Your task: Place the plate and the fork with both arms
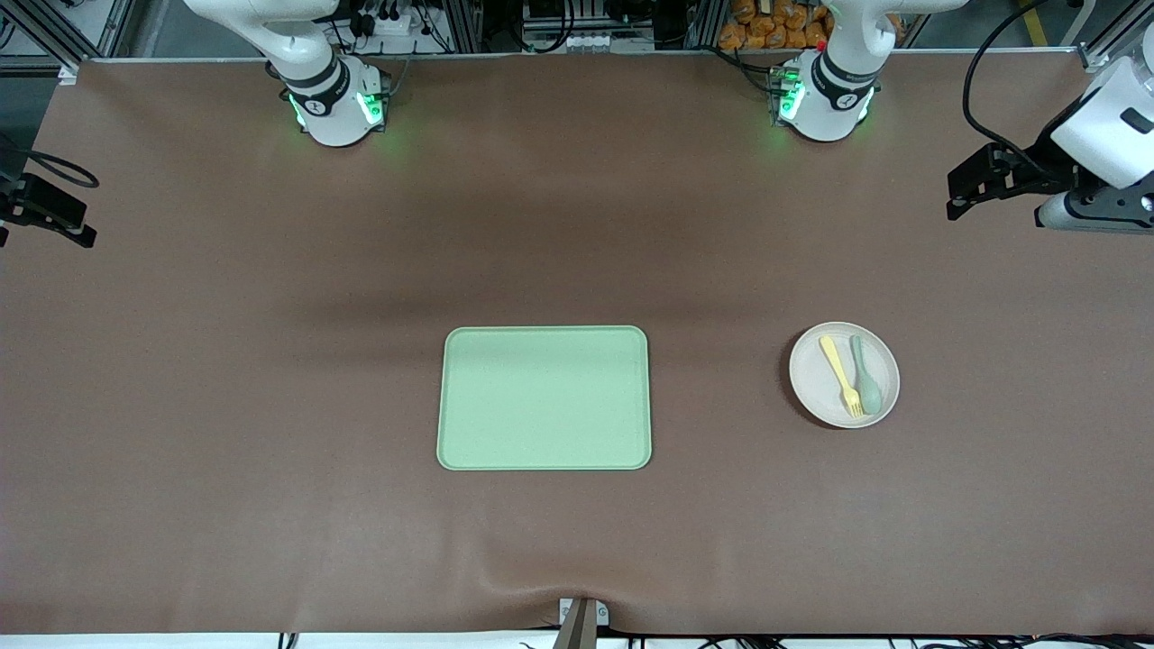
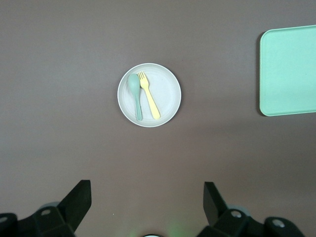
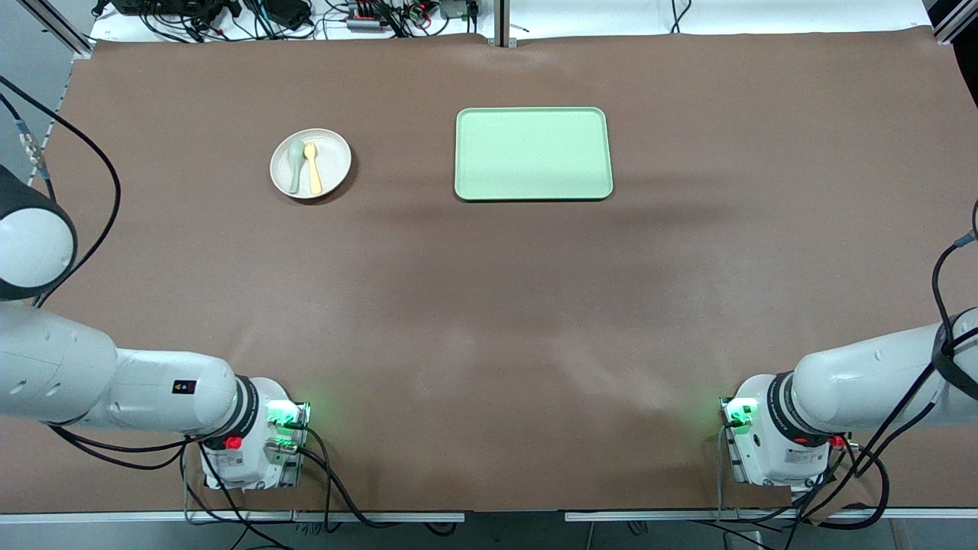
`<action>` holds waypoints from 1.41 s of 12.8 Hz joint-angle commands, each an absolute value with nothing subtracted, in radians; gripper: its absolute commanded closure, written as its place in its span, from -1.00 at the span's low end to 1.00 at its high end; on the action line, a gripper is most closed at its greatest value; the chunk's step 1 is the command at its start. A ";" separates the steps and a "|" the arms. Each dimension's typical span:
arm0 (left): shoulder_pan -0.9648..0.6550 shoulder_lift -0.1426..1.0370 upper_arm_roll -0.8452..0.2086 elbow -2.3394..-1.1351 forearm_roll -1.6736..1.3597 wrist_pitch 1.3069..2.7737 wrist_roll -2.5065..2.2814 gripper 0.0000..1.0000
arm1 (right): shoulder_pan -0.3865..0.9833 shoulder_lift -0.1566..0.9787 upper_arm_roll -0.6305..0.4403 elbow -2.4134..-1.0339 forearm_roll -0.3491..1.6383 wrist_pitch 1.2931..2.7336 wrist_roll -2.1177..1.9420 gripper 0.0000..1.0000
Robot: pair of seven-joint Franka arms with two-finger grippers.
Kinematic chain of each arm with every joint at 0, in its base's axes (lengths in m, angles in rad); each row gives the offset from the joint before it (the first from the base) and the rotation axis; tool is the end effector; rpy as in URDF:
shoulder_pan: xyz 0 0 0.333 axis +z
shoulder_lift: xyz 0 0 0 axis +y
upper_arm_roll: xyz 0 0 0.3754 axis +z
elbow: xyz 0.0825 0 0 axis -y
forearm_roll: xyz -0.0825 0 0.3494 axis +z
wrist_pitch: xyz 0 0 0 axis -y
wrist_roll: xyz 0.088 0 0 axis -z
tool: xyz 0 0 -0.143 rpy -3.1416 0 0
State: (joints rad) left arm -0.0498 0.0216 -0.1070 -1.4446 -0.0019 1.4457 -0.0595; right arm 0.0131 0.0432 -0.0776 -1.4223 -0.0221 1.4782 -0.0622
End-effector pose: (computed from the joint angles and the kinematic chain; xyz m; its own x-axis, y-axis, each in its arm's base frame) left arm 0.5082 -0.0798 0.6803 0.9950 -0.0974 -0.0206 -0.0973 -0.9952 0.0030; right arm 0.5260 -0.0361 0.6815 0.9999 -0.0042 0.0113 -0.0045 -0.9996 0.0261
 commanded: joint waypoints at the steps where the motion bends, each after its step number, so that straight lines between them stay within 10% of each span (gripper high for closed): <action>1: -0.052 0.003 -0.104 -1.453 0.014 1.425 -0.043 -1.00 | -0.011 0.052 -0.064 -1.402 -0.008 1.468 -0.049 -1.00; 18: -0.029 0.020 -0.095 -1.450 0.018 1.425 -0.044 -1.00 | -0.012 0.054 -0.067 -1.402 -0.008 1.468 -0.049 -1.00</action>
